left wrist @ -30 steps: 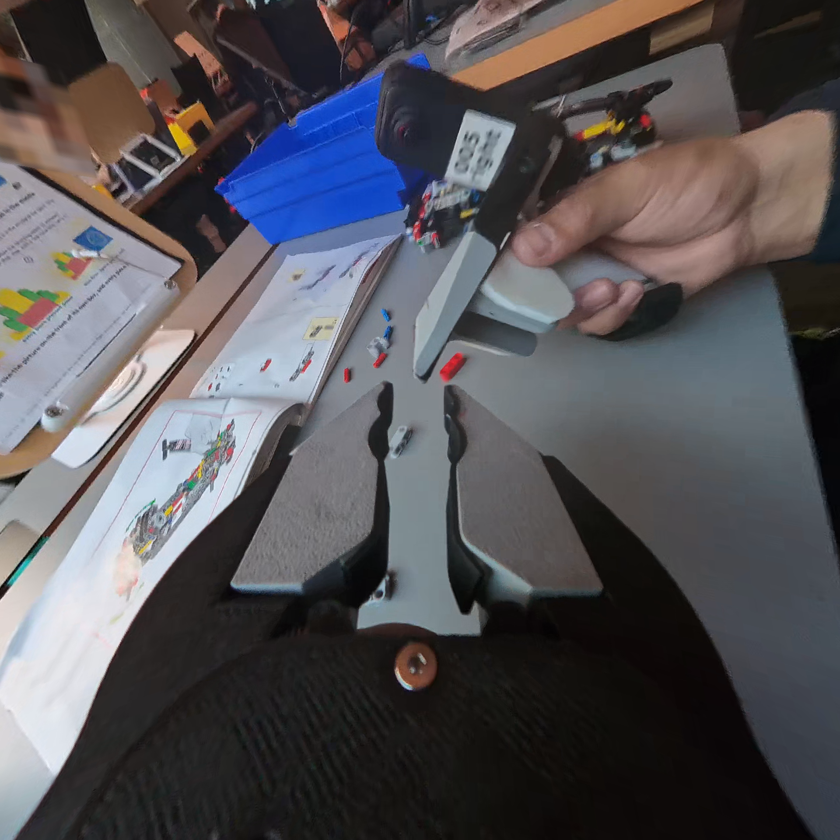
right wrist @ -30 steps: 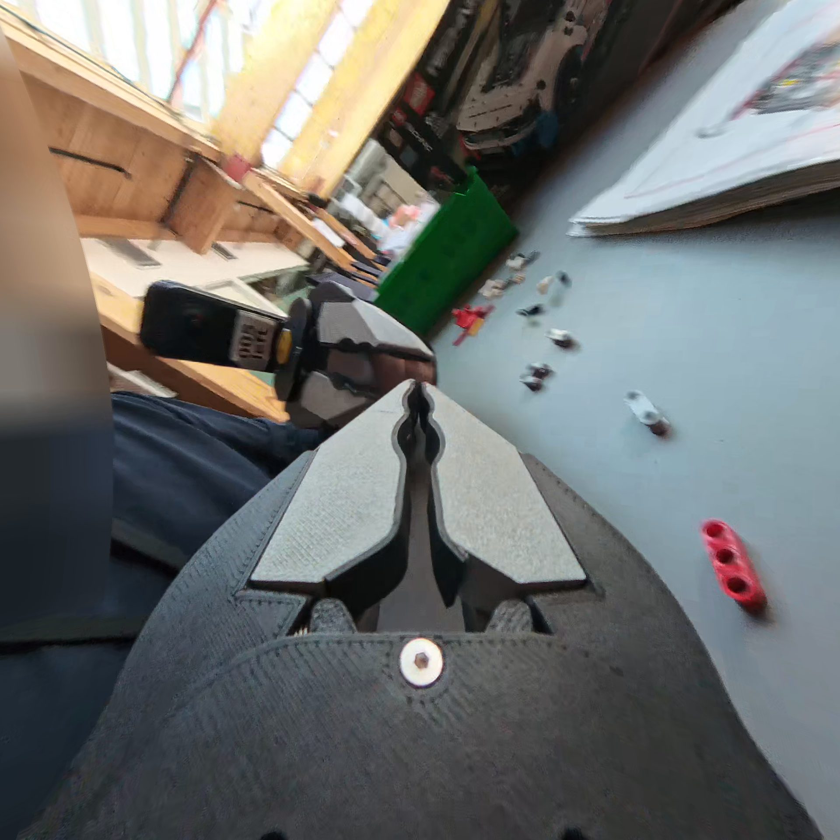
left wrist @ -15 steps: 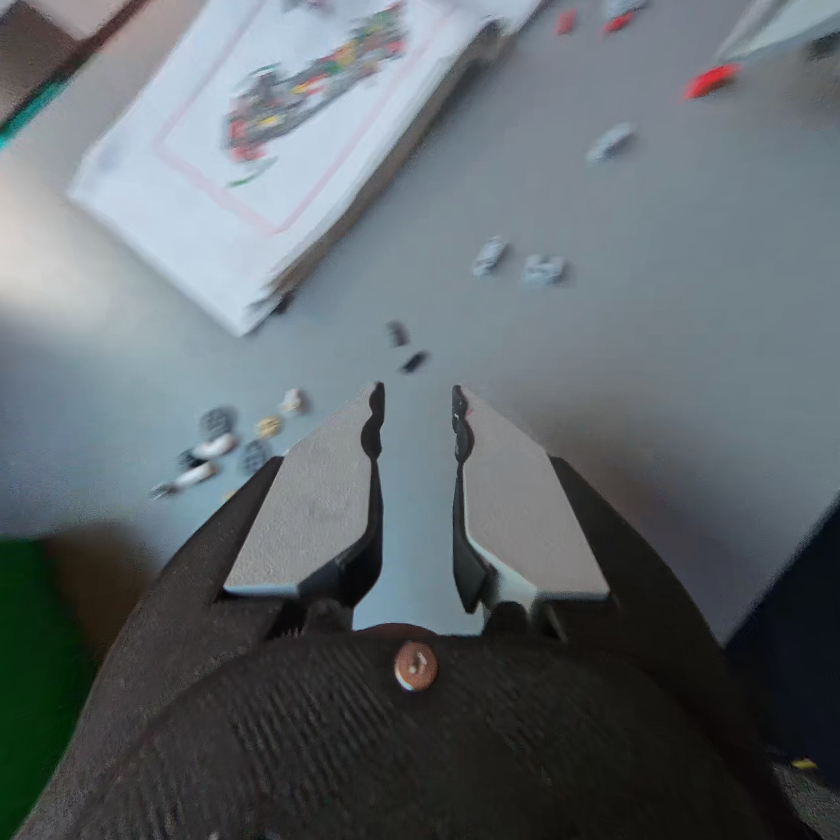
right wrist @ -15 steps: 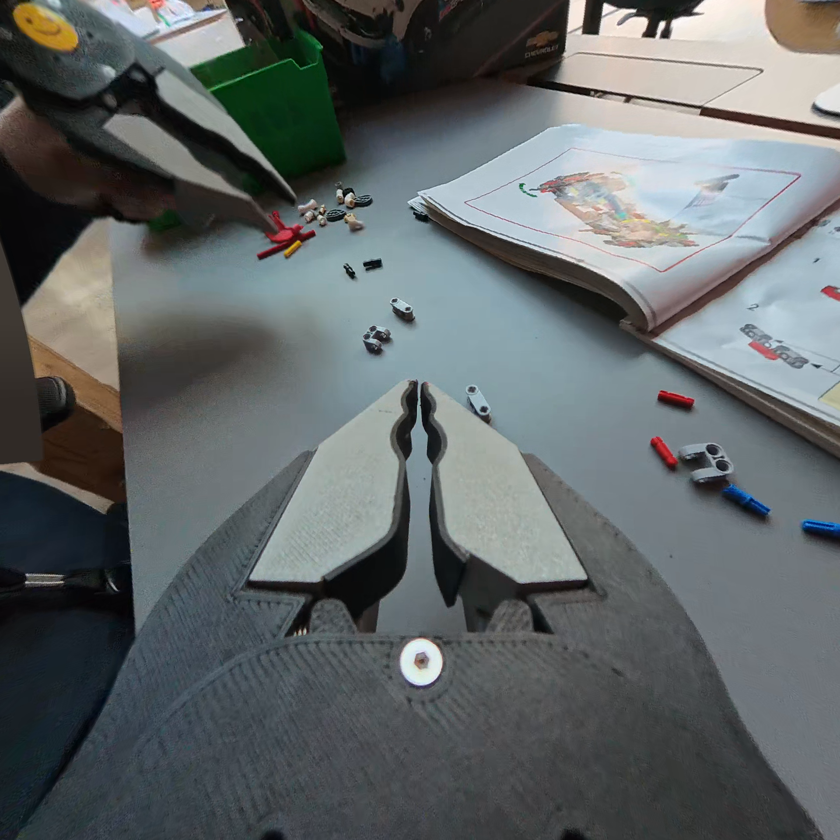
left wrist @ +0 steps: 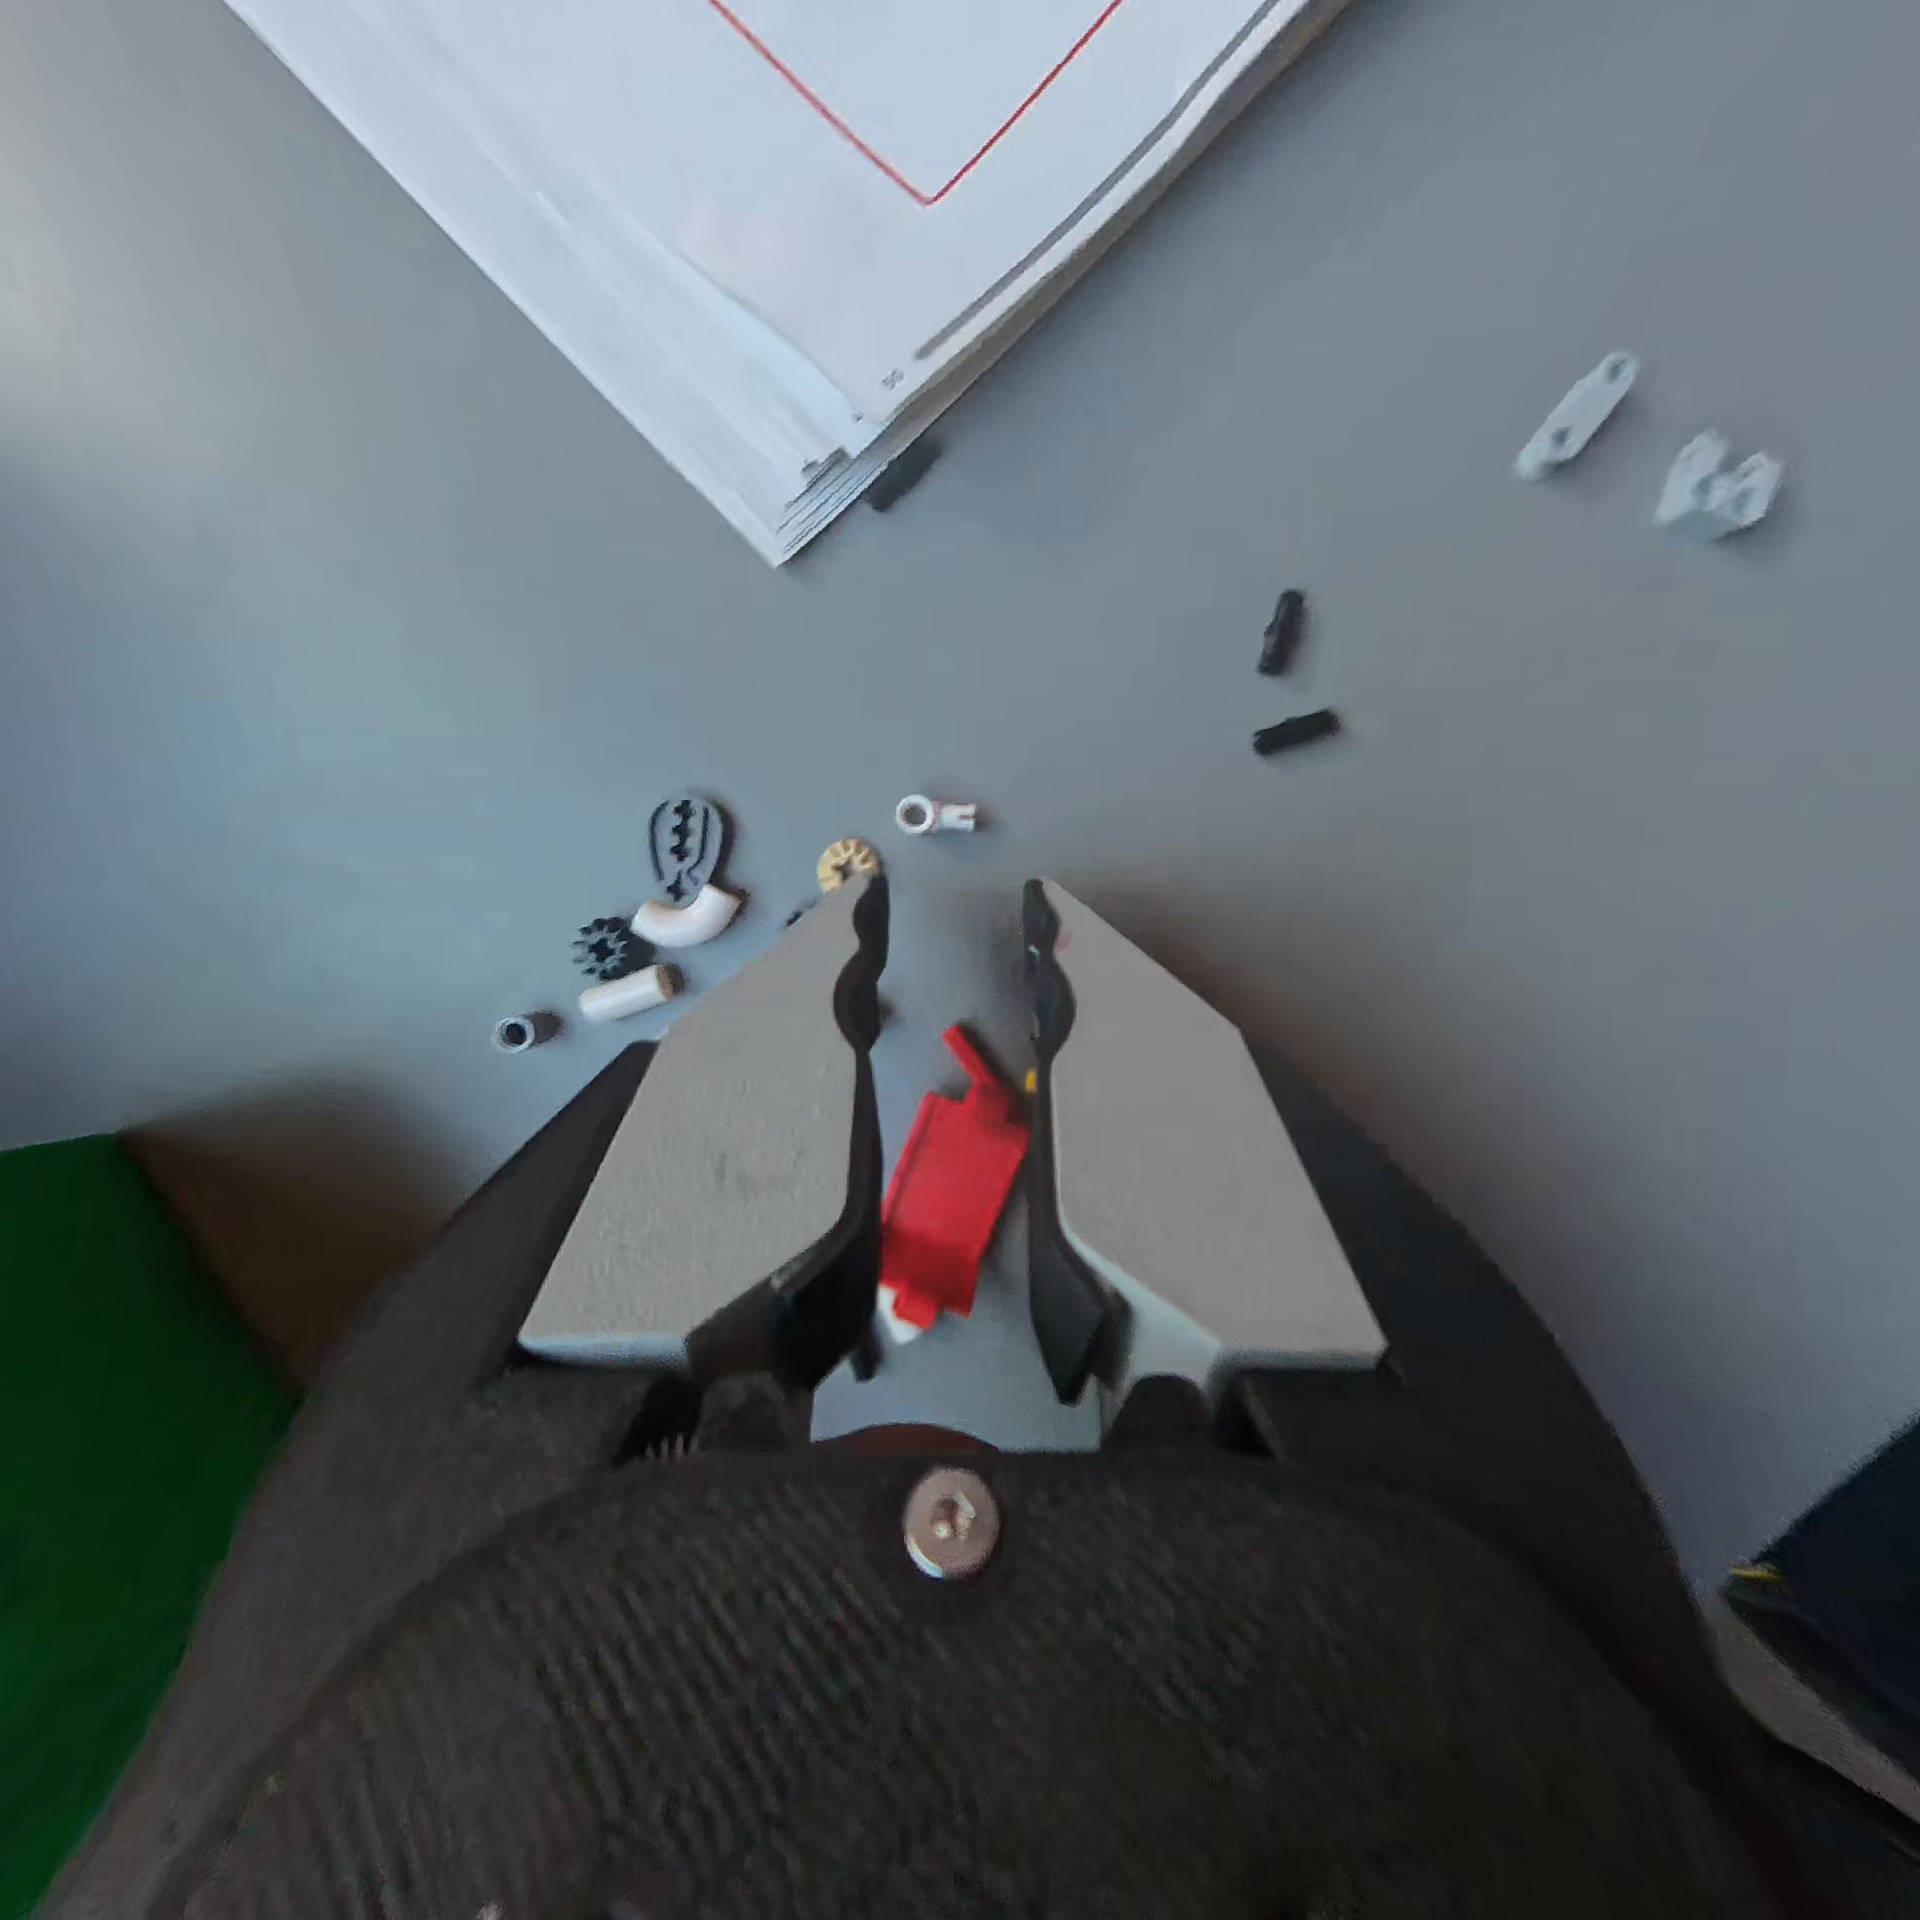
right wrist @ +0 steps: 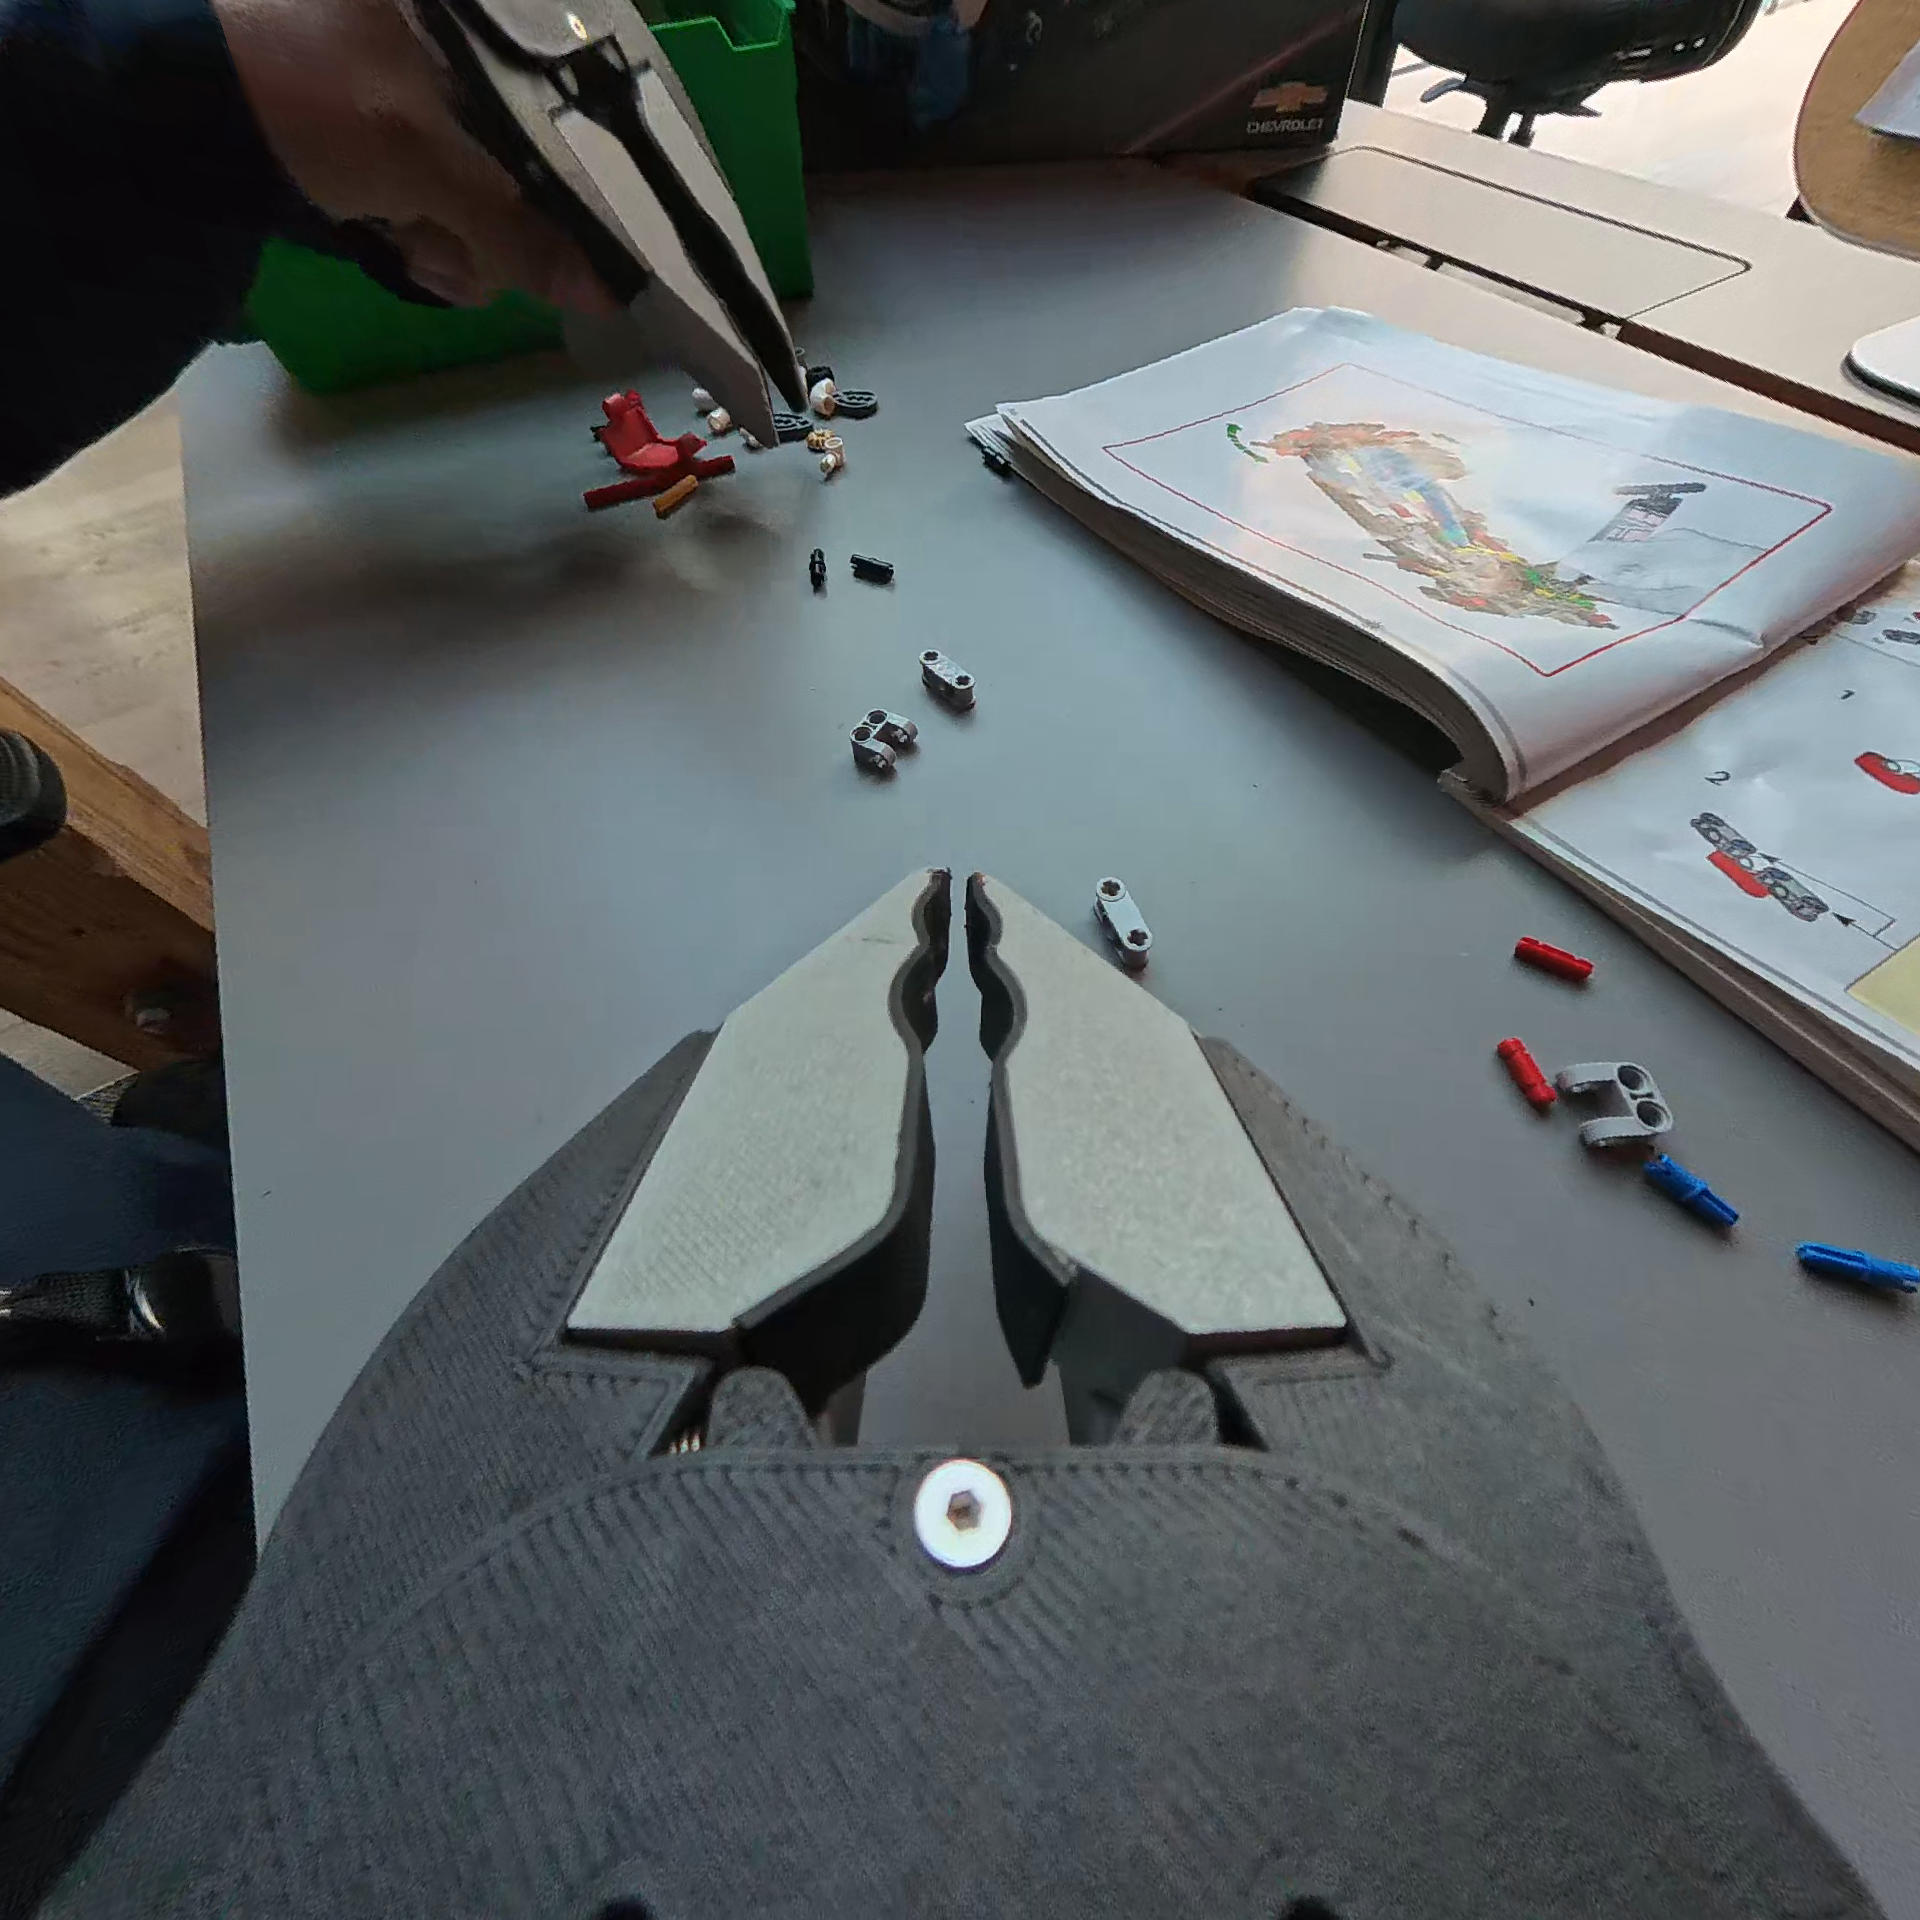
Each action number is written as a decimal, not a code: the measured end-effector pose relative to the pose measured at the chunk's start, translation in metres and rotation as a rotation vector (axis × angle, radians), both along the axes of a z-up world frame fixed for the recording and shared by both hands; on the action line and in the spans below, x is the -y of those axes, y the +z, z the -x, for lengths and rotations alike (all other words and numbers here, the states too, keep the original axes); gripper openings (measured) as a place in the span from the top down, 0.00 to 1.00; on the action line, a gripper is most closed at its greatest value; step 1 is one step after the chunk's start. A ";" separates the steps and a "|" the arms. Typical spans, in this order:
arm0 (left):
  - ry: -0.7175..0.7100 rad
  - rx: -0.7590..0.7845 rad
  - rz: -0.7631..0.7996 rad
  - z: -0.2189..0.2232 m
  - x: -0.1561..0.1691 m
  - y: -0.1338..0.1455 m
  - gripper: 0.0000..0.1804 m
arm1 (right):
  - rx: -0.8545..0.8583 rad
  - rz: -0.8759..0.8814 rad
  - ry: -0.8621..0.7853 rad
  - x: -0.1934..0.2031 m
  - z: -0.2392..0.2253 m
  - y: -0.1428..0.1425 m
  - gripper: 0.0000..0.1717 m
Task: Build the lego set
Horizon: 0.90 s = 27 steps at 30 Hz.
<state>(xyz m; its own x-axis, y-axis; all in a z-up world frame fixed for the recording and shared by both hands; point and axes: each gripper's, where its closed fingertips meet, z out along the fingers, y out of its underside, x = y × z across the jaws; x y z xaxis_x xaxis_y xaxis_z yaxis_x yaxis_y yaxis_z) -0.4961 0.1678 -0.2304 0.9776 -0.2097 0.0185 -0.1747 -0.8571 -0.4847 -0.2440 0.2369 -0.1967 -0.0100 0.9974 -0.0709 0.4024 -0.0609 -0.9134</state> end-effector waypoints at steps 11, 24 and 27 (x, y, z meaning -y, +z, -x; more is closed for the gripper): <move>-0.104 -0.091 0.107 0.000 -0.011 -0.011 0.85 | -0.007 -0.003 0.018 0.004 -0.001 0.001 1.00; -0.135 -0.074 0.103 0.001 -0.014 -0.017 0.93 | -0.002 0.009 0.021 0.004 -0.001 0.000 1.00; -0.172 -0.085 0.053 -0.007 -0.018 -0.016 0.93 | -0.001 0.030 0.023 0.004 0.000 -0.001 0.99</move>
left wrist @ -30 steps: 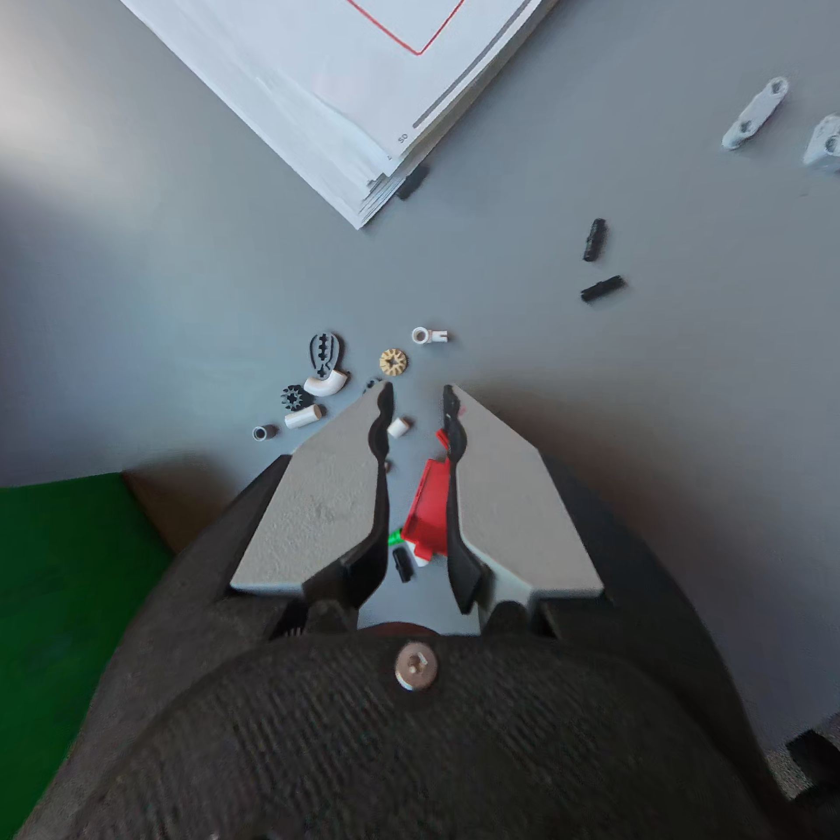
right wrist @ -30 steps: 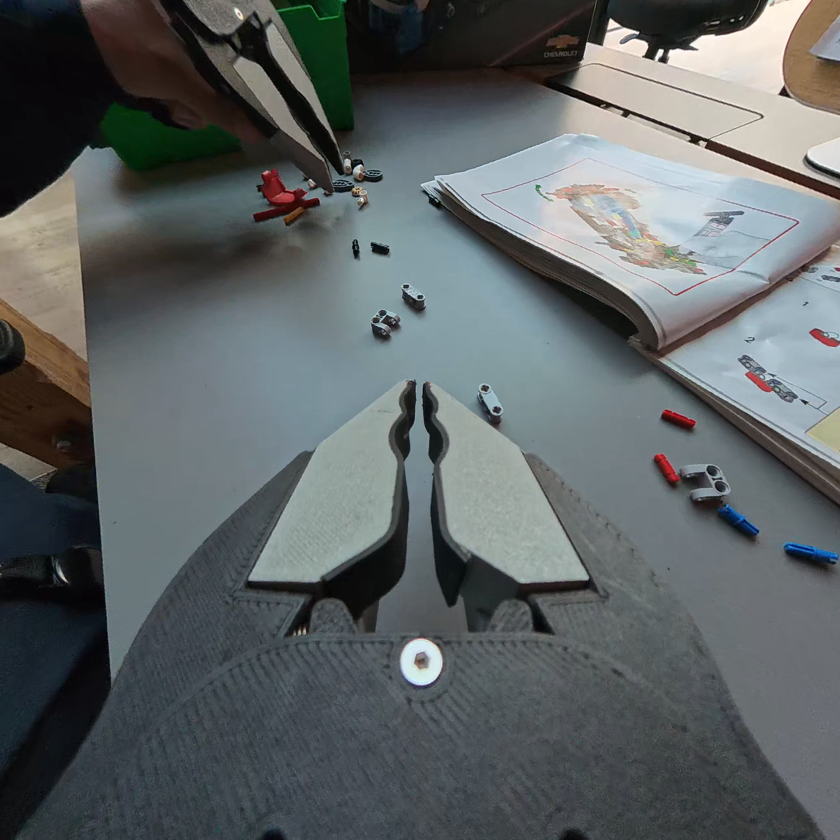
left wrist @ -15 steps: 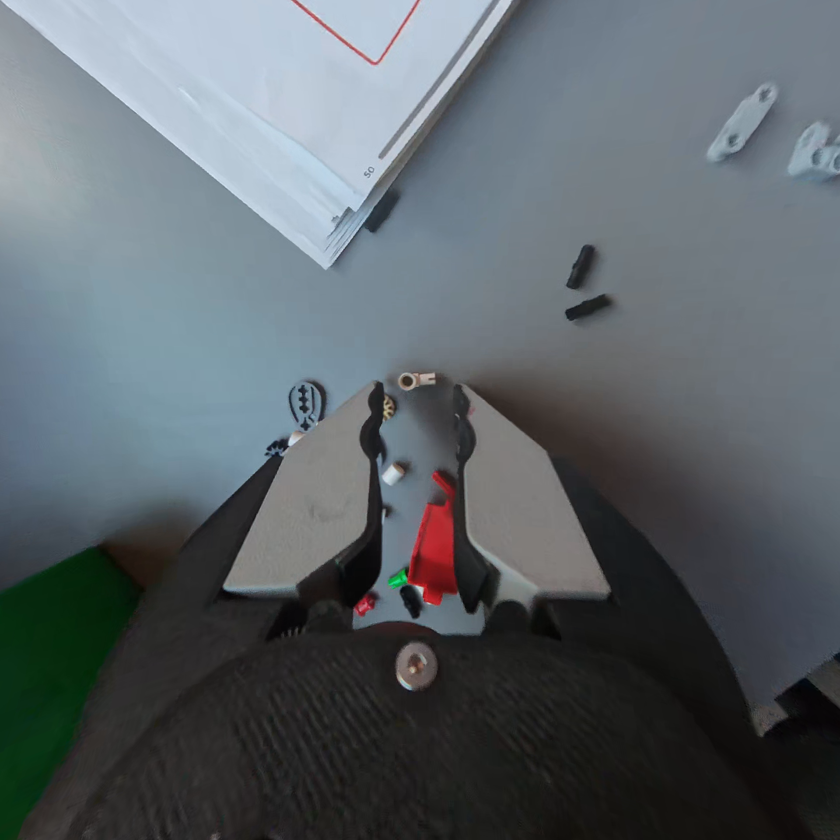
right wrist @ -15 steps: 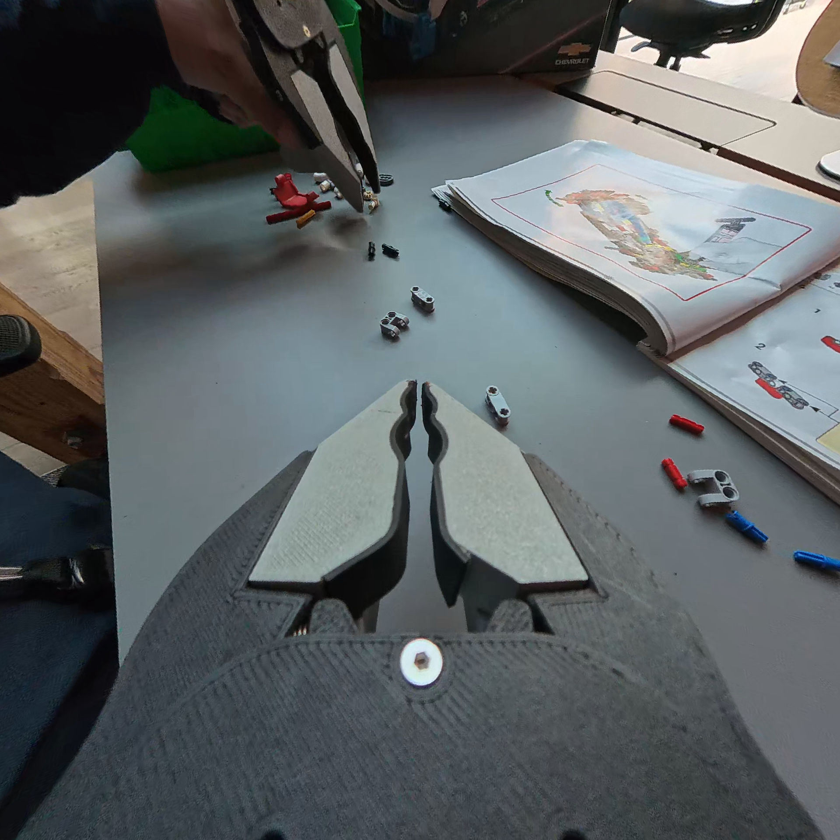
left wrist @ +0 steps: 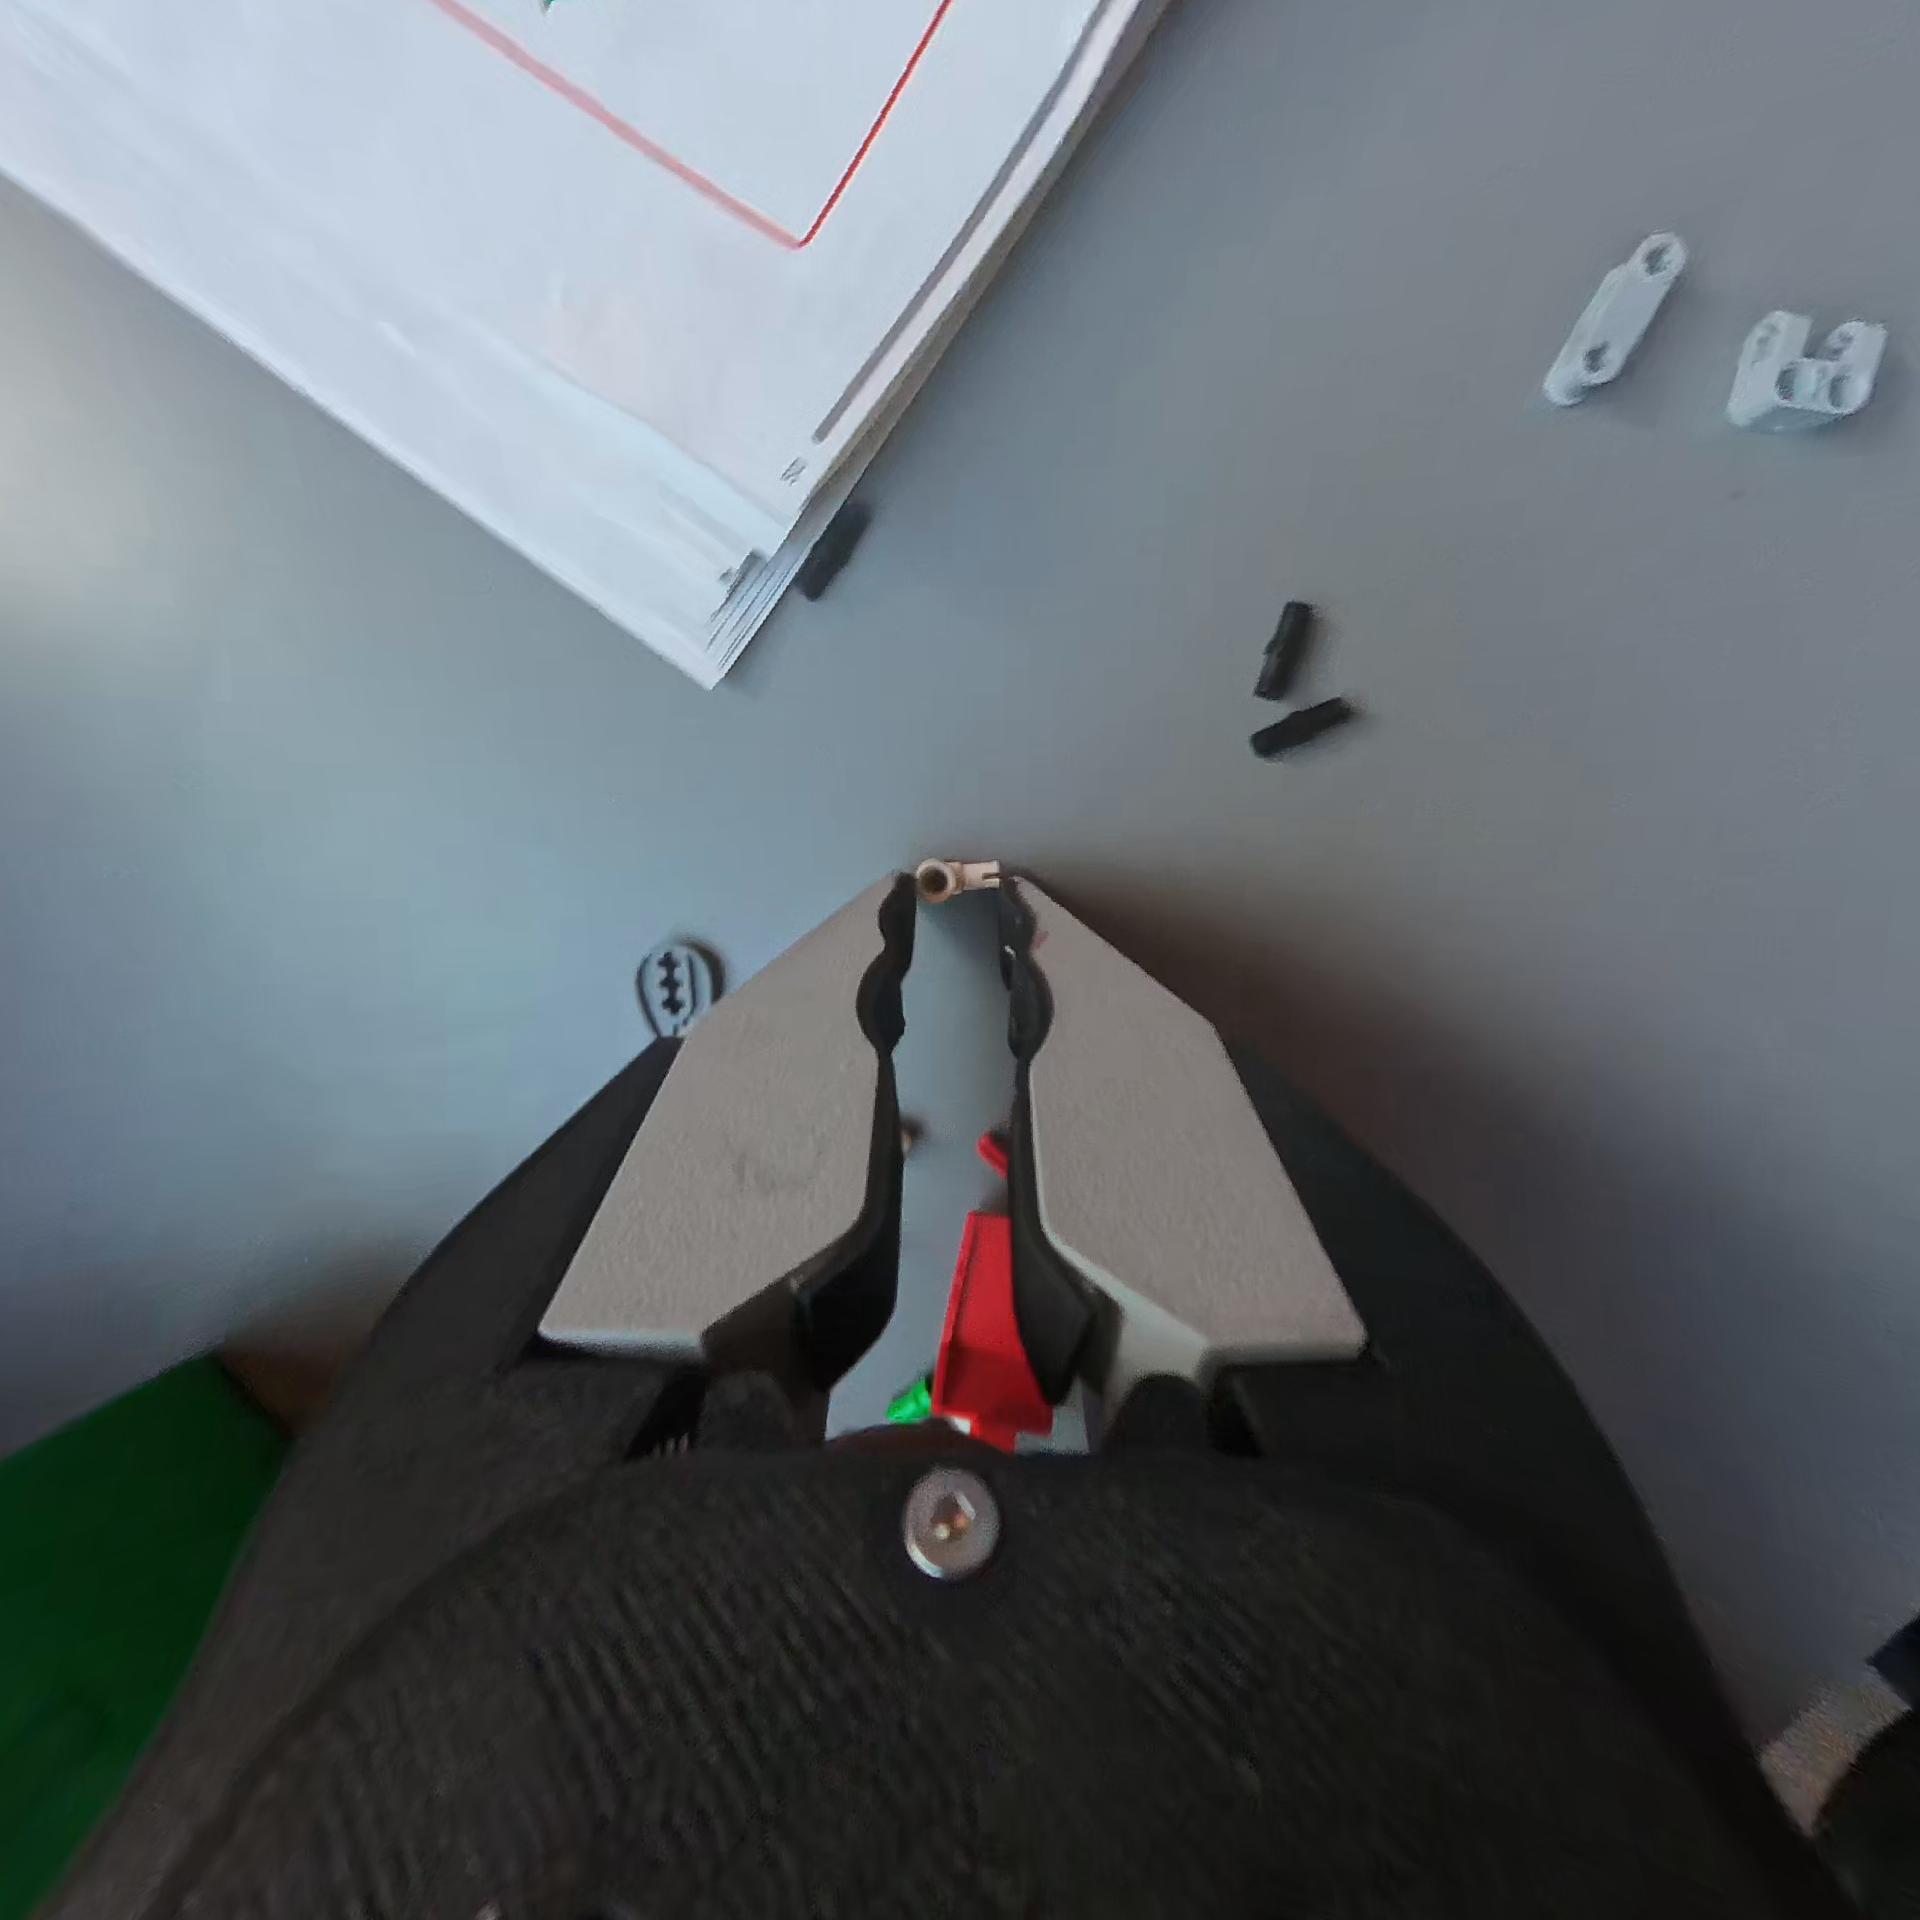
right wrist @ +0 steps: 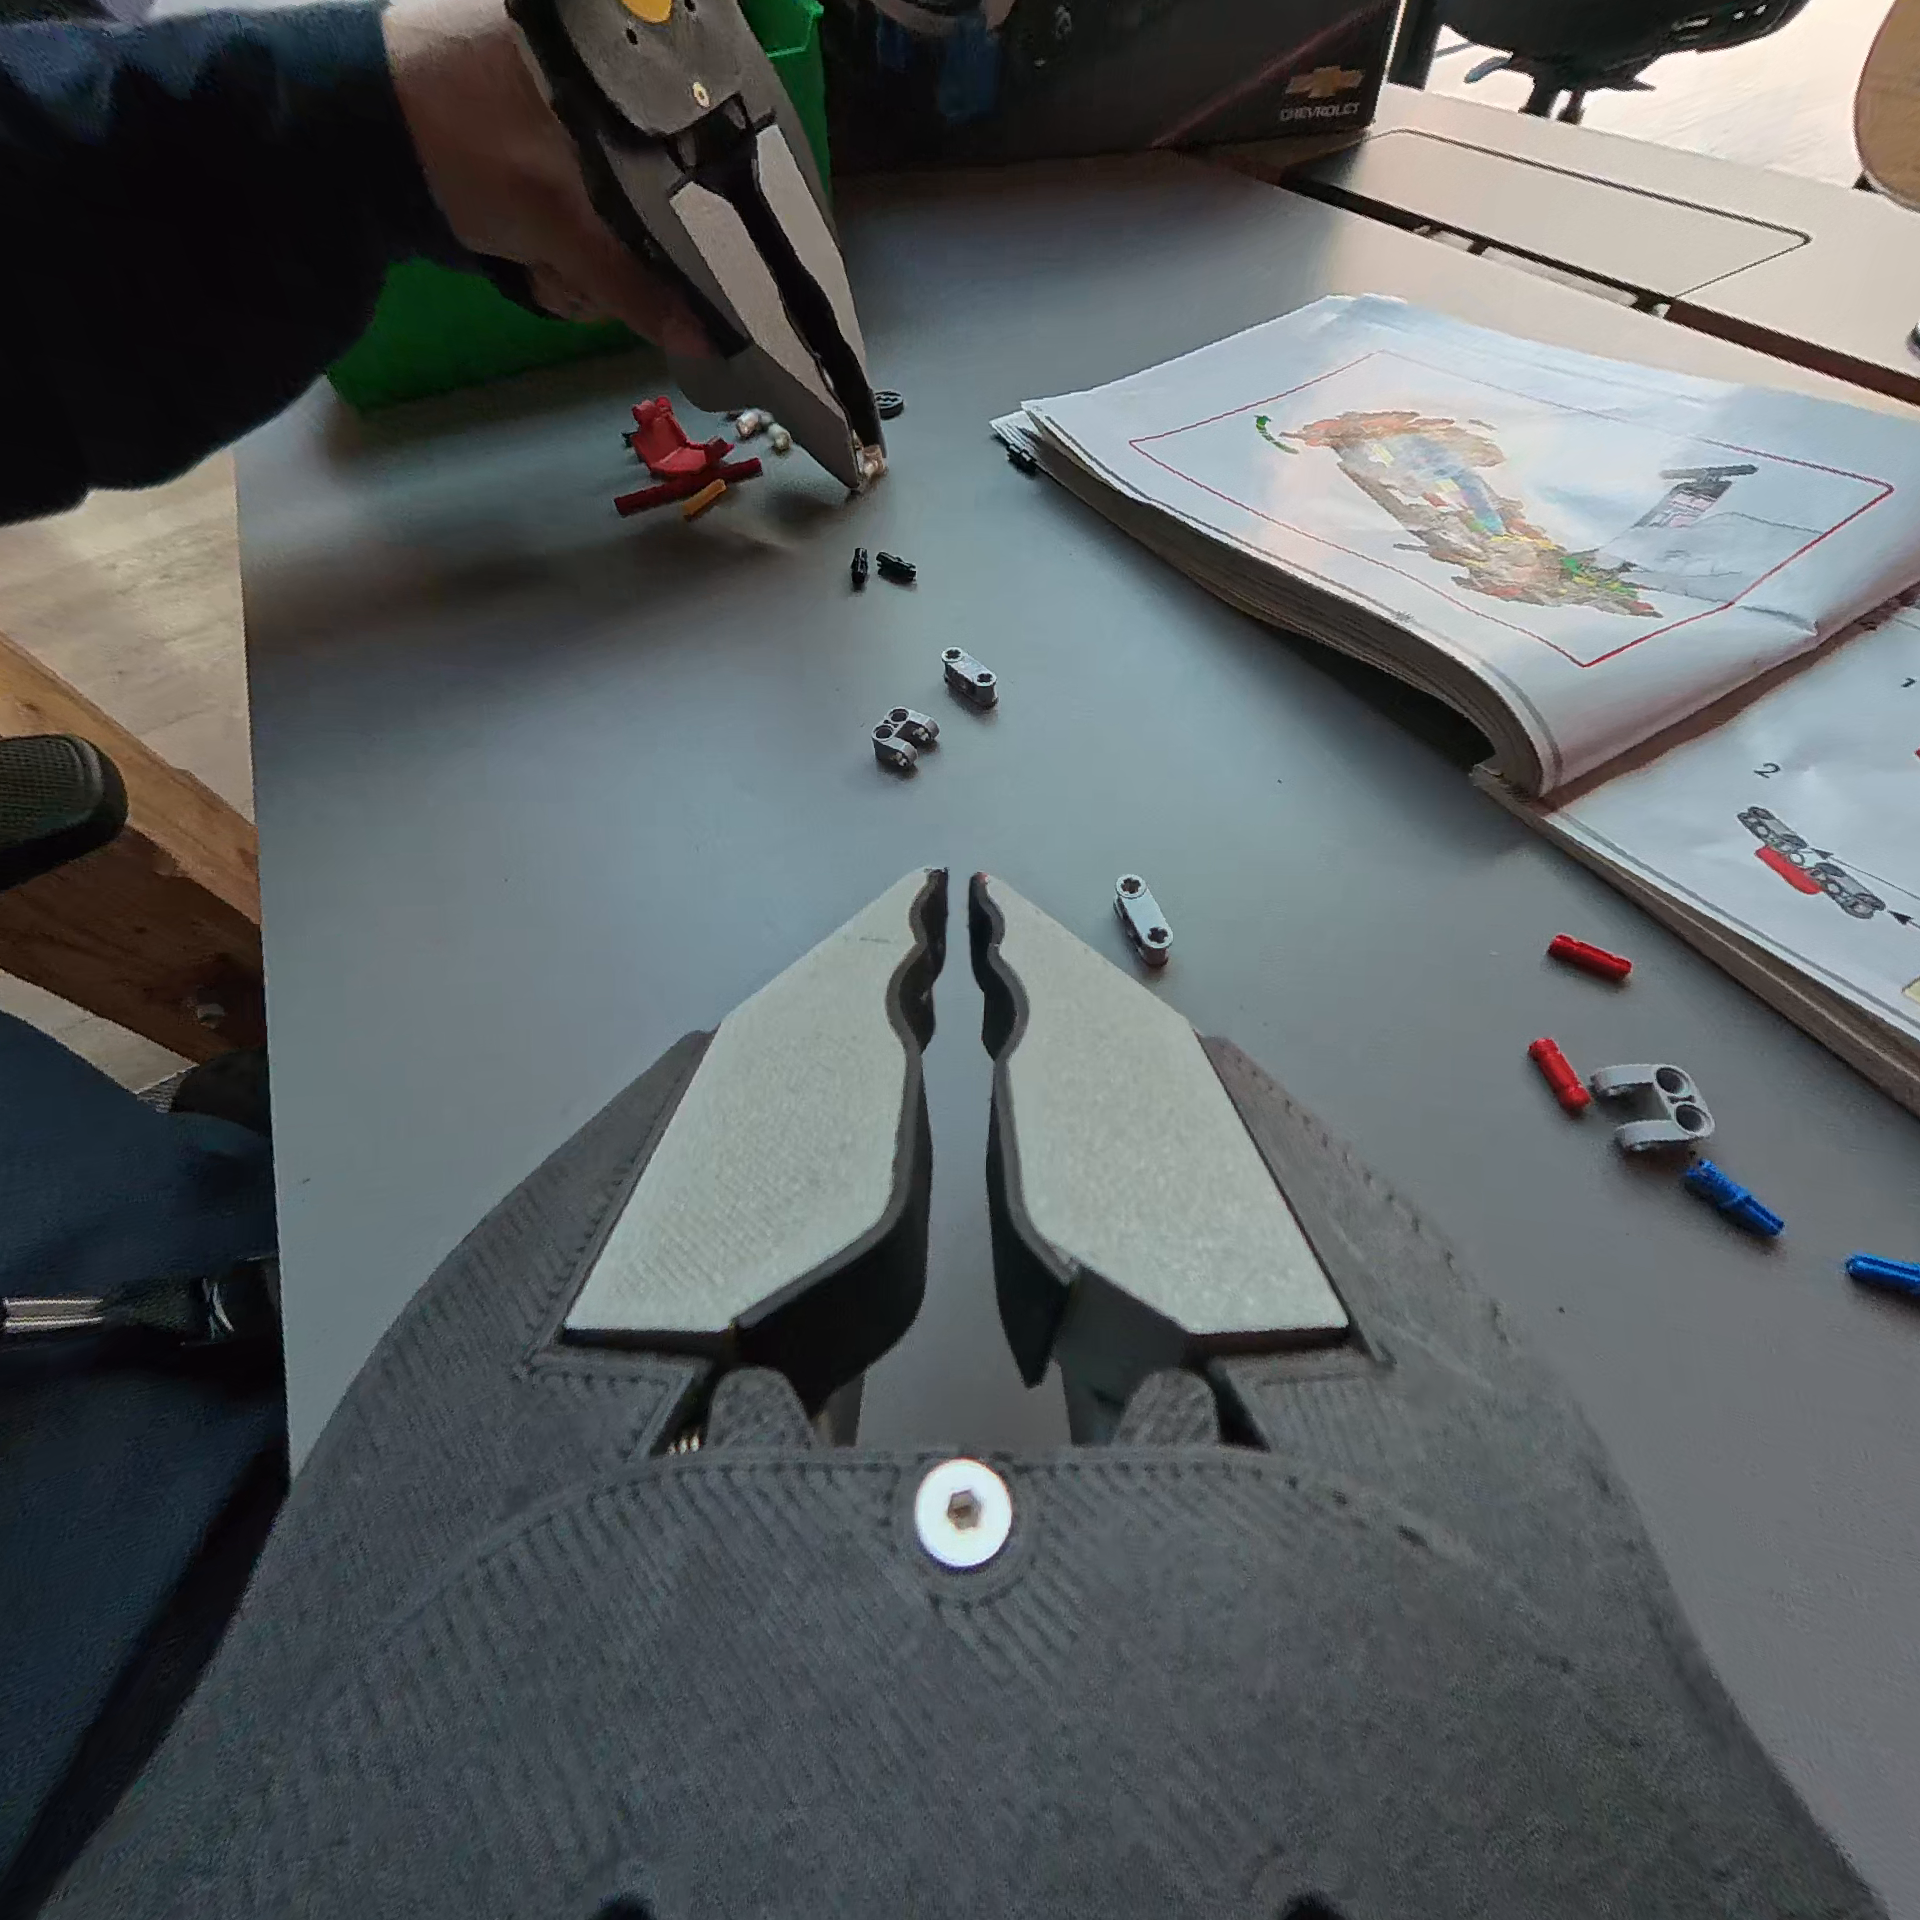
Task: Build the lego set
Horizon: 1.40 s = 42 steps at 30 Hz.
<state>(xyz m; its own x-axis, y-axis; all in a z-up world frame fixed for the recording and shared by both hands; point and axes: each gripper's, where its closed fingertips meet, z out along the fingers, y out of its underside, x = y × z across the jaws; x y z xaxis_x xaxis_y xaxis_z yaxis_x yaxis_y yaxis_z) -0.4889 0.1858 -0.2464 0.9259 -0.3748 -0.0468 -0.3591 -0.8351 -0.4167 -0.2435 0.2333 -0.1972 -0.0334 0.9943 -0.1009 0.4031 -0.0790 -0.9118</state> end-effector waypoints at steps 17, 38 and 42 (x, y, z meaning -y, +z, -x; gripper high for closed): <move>-0.612 -0.667 -0.805 -0.198 -0.051 0.081 0.93 | -0.012 0.155 0.119 0.002 0.042 0.051 0.89; -0.644 -0.551 -0.873 -0.233 -0.067 0.073 0.93 | 0.053 0.129 0.082 -0.011 0.024 0.023 0.97; -0.572 -0.391 -0.852 -0.235 -0.071 0.070 0.91 | 0.024 0.167 0.077 -0.019 0.020 0.021 0.97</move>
